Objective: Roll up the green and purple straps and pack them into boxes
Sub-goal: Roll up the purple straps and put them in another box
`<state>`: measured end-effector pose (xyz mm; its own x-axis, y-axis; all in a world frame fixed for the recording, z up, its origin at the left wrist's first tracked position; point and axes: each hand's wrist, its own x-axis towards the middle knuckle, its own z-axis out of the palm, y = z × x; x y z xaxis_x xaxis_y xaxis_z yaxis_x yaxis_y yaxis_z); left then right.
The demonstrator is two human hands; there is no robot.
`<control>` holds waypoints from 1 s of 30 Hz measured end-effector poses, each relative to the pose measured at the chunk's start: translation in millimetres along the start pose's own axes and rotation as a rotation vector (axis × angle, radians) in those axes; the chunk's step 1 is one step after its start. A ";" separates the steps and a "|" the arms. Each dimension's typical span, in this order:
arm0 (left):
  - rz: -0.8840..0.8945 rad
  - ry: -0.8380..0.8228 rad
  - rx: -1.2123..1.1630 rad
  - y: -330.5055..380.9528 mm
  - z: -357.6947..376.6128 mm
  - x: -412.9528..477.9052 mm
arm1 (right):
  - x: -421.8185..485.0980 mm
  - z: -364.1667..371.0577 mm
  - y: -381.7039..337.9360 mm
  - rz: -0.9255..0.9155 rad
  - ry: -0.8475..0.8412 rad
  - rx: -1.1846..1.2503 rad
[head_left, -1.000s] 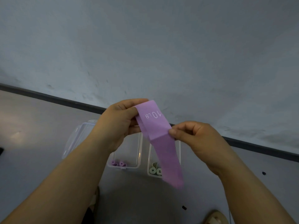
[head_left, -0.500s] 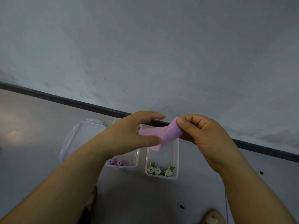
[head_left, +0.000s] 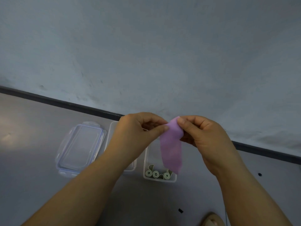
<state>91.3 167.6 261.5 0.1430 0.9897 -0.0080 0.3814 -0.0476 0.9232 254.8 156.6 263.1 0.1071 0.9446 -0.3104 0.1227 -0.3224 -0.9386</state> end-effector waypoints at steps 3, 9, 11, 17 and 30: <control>-0.005 0.014 0.030 -1.0 1.3 -0.4 | -2.1 2.0 -1.8 -0.022 0.035 -0.010; -0.032 0.121 0.036 -2.0 2.6 0.7 | -5.0 7.6 -1.5 0.023 0.055 -0.085; -0.033 0.125 0.017 -2.4 5.1 0.9 | -6.5 15.2 -1.3 0.065 -0.037 -0.022; -0.008 0.005 0.013 2.7 14.3 -3.1 | -5.8 26.1 -0.5 0.051 -0.073 0.051; -0.187 -0.100 -0.162 -1.9 -4.5 5.9 | -4.7 8.0 -6.4 -0.022 -0.123 -0.172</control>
<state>87.3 174.1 261.5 0.1769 0.9606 -0.2145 0.2593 0.1648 0.9516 245.6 154.7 269.3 -0.0177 0.9487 -0.3157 0.2912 -0.2972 -0.9093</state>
